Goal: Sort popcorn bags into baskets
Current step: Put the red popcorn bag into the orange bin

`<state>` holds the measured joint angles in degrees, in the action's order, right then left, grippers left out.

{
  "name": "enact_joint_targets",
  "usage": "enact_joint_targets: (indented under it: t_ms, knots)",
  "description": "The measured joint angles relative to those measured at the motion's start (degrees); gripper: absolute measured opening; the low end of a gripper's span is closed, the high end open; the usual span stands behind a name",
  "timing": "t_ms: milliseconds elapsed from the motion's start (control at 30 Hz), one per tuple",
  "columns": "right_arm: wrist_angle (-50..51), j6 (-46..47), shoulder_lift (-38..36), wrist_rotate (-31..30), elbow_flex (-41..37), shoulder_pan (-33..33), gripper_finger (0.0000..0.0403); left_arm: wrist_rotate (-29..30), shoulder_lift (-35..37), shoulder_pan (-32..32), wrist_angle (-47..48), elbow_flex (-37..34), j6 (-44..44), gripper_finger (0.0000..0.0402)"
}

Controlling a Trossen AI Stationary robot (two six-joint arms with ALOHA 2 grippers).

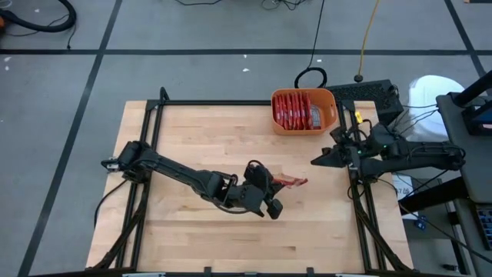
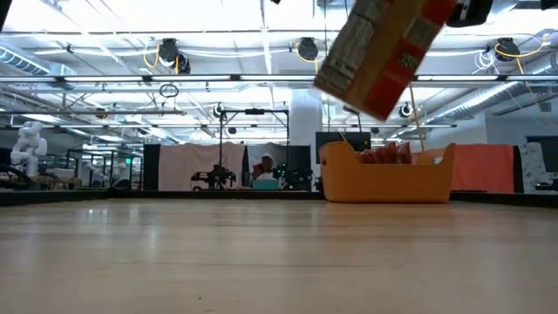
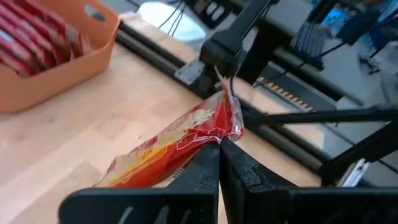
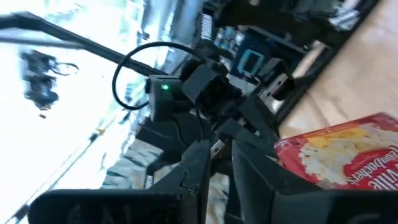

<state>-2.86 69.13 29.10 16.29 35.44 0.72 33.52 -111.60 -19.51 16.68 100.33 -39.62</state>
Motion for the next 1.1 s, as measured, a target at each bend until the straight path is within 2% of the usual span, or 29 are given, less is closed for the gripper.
enact_joint_targets:
  t_ms: [233,567,867,1100]
  knots:
    - [-3.56,0.69,-0.26,-1.41,-0.56,0.27,0.0061,-2.05,3.66,0.5,-0.06,0.0,4.96,0.0]
    - [-7.28,2.66,-0.24,-2.76,-0.57,0.27,0.0061,-1.97,9.65,1.94,0.11,0.04,14.19,0.0]
    - [-10.92,12.19,-0.39,-4.65,-0.57,1.84,0.0061,-2.9,13.93,4.01,1.46,0.06,15.2,0.0]
    - [-18.09,16.37,-0.27,-10.98,-1.62,5.89,0.0061,-3.02,16.74,4.97,1.21,0.04,22.0,0.0]
